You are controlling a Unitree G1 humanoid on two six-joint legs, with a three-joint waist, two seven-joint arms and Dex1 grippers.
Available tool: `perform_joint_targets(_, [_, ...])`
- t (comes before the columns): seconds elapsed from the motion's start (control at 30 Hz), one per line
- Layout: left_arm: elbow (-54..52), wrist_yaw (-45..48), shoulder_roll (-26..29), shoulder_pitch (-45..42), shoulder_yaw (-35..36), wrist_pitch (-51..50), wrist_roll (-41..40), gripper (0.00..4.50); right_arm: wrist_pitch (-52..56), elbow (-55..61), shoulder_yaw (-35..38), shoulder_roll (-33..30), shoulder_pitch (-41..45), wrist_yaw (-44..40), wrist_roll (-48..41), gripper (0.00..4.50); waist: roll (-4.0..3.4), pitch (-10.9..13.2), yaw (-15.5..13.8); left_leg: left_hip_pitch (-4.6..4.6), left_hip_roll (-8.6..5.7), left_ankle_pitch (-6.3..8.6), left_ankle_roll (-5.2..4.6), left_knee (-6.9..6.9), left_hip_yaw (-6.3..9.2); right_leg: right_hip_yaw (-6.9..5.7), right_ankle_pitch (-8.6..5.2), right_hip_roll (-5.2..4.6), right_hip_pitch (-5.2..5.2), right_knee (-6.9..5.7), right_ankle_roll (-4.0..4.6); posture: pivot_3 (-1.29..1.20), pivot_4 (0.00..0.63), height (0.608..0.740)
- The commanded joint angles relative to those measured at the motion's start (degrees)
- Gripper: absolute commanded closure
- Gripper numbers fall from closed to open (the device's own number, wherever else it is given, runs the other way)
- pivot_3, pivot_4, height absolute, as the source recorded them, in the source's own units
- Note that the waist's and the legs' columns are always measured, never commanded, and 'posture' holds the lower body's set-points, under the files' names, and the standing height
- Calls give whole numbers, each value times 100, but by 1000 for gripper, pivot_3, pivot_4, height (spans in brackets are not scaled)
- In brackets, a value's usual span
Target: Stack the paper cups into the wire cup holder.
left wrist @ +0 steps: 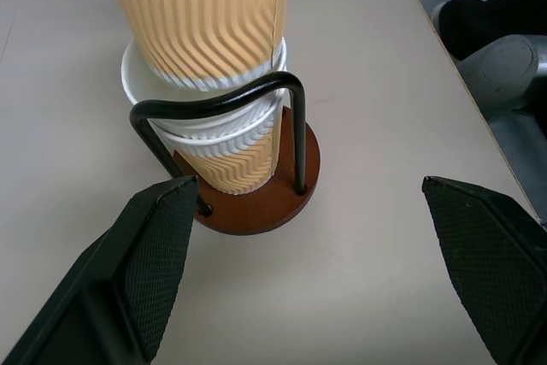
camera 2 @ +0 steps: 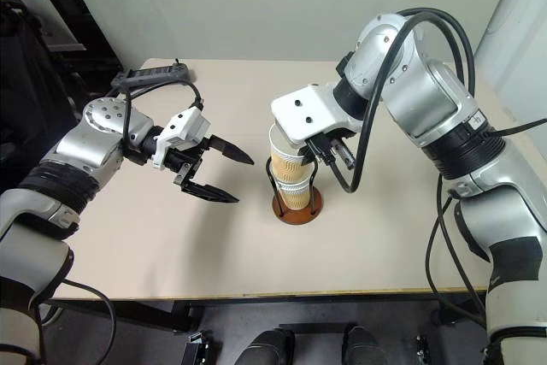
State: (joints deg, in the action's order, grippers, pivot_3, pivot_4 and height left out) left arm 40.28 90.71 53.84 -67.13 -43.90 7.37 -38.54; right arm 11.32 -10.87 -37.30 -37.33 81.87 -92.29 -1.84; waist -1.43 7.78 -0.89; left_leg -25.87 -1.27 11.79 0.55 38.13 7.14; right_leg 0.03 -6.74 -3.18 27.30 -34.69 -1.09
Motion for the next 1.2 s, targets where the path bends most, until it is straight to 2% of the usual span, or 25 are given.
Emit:
perform_joint_targets(0.03, [-135,179,102,-44,69,31,-73,0,-129,-8,207,34,43,-21,115,4487,0,0,0,0,0,0,1,0,0,0,0,0,1,-2,0,0,150,740])
perform_joint_targets(0.43, [-87,179,99,-43,68,48,-65,0,-529,-206,225,102,-96,-21,465,4487,0,0,1,2,1,-2,4,0,1,-1,-1,0,3,-11,2,0,150,740])
perform_joint_targets(0.53, [-45,179,93,-42,56,75,-61,0,-563,-222,268,127,-111,-21,518,3958,0,0,1,1,1,-2,4,0,1,0,-1,0,4,-11,2,0,150,740])
perform_joint_targets(0.8, [36,179,92,-23,33,128,-56,0,-527,-261,405,211,-140,-21,560,1189,0,0,2,2,1,-2,4,0,1,0,-1,0,4,-11,2,0,150,740])
perform_joint_targets(0.9, [85,179,65,-4,115,106,-75,0,-287,-481,669,296,73,152,501,135,0,0,5,2,1,-3,4,0,1,-1,-1,0,5,-13,2,0,150,740])
perform_joint_targets(1.07, [520,179,-238,-97,896,-140,-82,0,1061,-368,1457,62,151,119,-39,60,3,-2,-25,-6,-2,-6,7,0,3,-1,-3,0,7,-12,6,0,150,740])
perform_joint_targets(1.2, [843,179,-412,-146,1999,-729,-97,0,2123,34,2089,-688,-301,98,-423,60,10,-5,-50,-12,-7,-6,8,-1,7,-1,-12,0,6,-7,20,0,150,740])
